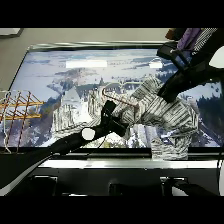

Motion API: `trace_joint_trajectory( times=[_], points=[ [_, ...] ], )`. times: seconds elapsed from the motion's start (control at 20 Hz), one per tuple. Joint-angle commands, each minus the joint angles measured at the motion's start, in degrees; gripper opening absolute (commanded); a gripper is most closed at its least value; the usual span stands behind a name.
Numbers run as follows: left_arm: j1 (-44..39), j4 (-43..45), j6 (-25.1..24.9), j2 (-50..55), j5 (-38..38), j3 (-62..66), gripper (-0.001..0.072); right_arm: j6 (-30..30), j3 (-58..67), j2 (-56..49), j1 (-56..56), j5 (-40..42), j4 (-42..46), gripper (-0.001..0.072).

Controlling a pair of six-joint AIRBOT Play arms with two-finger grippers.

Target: Fold the clothes and pants, and hang the long-sleeved shirts on hangers.

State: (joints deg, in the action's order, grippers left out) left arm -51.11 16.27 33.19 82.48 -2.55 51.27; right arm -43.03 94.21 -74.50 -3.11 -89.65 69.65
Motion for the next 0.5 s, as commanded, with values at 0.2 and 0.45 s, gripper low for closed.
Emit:
trace_joint_trajectory(
  times=[0.2,0.45],
  points=[
    [2.86,11.5,-0.22,-2.21,-7.56,-2.95,0.0483,0.07,0.04,0.02,0.0,0.63,0.02,0.0026],
    [2.8,19.58,-0.22,-0.79,-6.71,-2.95,0.0483,-1.25,0.04,0.02,0.0,0.63,0.02,0.0026]
  ],
)
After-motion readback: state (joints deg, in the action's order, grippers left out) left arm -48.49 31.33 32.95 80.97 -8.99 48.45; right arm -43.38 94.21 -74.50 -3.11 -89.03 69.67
